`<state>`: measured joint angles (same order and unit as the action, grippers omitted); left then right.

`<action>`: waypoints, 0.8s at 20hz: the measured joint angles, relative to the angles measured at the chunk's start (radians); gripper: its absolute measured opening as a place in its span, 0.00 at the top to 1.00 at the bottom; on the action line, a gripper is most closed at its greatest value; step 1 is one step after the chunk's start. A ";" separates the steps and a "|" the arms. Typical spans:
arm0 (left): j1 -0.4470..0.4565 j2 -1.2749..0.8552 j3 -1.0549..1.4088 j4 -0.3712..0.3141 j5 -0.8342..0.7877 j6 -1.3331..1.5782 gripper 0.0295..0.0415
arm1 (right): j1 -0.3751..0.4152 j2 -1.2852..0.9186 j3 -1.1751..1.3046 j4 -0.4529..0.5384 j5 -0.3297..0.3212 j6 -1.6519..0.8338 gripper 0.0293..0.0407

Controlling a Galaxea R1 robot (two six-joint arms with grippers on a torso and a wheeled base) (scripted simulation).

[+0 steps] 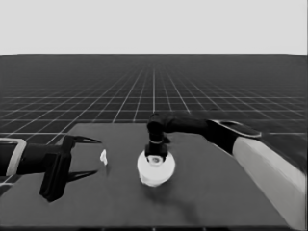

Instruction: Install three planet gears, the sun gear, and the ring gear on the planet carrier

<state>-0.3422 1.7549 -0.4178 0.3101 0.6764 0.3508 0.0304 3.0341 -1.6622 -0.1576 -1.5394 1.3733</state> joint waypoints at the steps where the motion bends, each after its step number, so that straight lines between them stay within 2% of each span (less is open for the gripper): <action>1: 0.000 0.000 0.000 0.000 0.000 0.000 0.25 | -0.001 0.013 -0.017 -0.001 0.000 -0.004 0.51; 4: 0.000 0.000 0.000 0.000 0.000 0.000 0.25 | -0.001 0.028 -0.038 -0.001 0.001 -0.008 0.51; 6: 0.000 0.000 0.000 0.000 0.000 0.000 0.25 | -0.064 0.038 -0.072 -0.062 0.018 -0.028 0.51; 8: 0.000 0.000 0.000 0.000 0.000 0.000 0.25 | -0.087 0.042 -0.088 -0.083 0.025 -0.037 0.51; 16: 0.000 0.000 0.000 0.000 0.000 0.000 0.25 | -0.100 0.044 -0.096 -0.093 0.029 -0.033 0.51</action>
<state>-0.3422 1.7549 -0.4178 0.3101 0.6764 0.3508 -0.0696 3.0784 -1.7579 -0.2506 -1.5101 1.3405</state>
